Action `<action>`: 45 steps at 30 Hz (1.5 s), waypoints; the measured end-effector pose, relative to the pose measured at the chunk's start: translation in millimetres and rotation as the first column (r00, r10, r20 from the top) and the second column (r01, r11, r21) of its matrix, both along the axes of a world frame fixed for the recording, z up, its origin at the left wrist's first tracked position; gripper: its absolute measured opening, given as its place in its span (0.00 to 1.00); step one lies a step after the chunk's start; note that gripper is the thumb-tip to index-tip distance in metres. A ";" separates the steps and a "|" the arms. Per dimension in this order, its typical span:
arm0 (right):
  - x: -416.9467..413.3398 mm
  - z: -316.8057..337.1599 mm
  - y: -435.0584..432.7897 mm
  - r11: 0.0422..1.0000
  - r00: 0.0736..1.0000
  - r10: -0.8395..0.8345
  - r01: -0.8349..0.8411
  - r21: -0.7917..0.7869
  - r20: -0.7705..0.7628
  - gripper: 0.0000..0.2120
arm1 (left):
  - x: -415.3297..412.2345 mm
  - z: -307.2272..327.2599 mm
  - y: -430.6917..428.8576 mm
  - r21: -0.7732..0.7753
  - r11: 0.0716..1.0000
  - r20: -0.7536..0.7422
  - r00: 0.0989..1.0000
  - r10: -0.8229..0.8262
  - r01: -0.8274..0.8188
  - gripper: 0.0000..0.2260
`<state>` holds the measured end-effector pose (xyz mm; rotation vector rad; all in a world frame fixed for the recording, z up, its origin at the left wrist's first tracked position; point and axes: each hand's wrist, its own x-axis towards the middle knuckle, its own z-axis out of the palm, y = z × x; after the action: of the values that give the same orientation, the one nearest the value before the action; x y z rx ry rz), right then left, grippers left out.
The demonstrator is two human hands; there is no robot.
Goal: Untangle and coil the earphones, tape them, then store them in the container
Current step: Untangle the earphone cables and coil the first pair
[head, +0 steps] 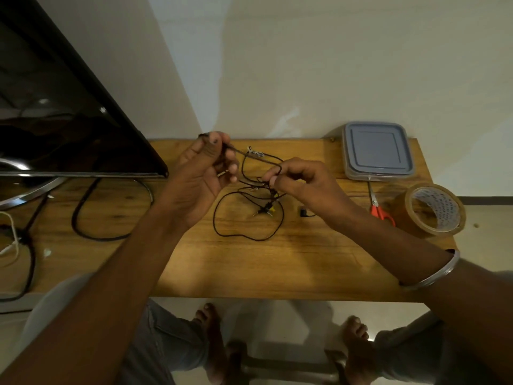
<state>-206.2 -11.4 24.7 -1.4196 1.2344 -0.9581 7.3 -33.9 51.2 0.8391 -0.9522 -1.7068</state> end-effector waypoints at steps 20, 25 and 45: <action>-2.9 9.8 -1.5 0.959 0.905 -0.155 0.043 0.279 0.396 0.07 | -14.0 -20.5 9.2 -0.235 0.944 0.642 0.767 -0.028 0.231 0.03; -5.2 16.5 -4.2 0.970 0.927 -0.206 0.151 0.191 0.313 0.09 | -13.4 -25.8 8.0 -0.286 0.922 0.736 0.676 0.038 0.259 0.06; 1.8 8.6 -0.4 0.977 0.925 -0.167 0.108 0.185 0.341 0.11 | -17.3 -22.3 10.2 -0.516 0.846 0.683 0.659 0.315 0.130 0.09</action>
<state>-204.4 -11.8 33.3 -0.9876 1.1204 -1.1261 -10.0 -23.7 28.9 1.2065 -1.8055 -0.8540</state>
